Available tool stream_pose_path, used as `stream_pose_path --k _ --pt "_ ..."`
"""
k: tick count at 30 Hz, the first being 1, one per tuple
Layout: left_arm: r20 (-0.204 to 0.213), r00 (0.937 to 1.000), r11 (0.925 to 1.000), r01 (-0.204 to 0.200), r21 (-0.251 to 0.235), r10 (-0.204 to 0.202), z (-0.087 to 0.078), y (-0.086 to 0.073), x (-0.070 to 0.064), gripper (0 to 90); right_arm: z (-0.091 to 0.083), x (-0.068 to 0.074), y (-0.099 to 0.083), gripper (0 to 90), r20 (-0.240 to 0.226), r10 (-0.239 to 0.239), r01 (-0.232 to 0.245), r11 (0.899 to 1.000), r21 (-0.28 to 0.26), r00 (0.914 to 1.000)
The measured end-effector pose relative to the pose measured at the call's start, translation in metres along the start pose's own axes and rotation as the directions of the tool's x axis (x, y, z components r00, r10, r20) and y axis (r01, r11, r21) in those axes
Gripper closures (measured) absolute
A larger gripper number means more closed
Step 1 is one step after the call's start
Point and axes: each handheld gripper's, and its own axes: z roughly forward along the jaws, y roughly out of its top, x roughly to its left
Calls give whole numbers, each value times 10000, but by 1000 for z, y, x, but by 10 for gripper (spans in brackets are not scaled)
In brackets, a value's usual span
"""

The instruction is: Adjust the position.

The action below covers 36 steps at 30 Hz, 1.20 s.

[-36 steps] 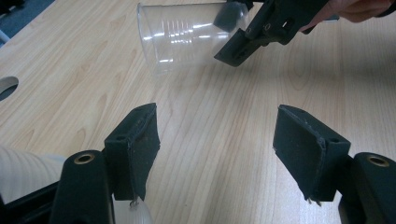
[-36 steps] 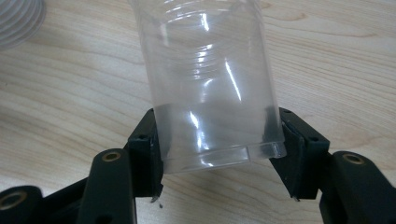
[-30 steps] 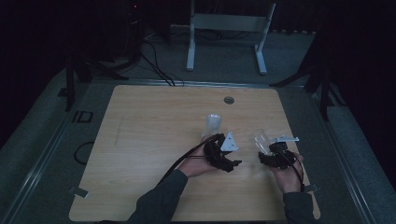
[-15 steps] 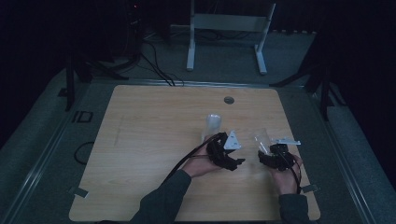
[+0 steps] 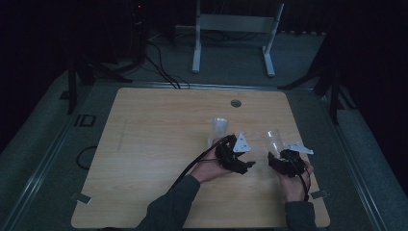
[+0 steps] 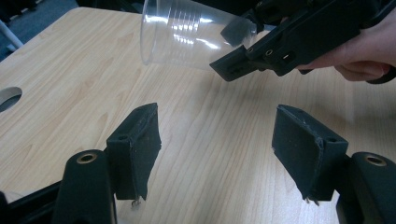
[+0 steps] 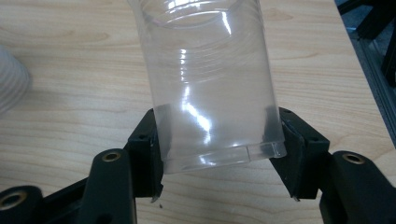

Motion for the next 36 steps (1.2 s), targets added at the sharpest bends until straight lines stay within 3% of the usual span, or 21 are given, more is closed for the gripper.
stream_pose_path --k 9,18,36 --pt "-3 9998 9998 188 -27 -188 4 2 1 320 -10 2 0 417 -5 39 -40 9974 -724 10000" --pt "34 9966 9965 829 -98 -829 5 2 8 321 -17 1 -3 417 112 211 -195 9919 -1257 9997" --pt "91 9944 9937 1055 -381 -1053 10 8 7 320 -27 4 -10 417 195 316 -259 9691 -2454 9993"
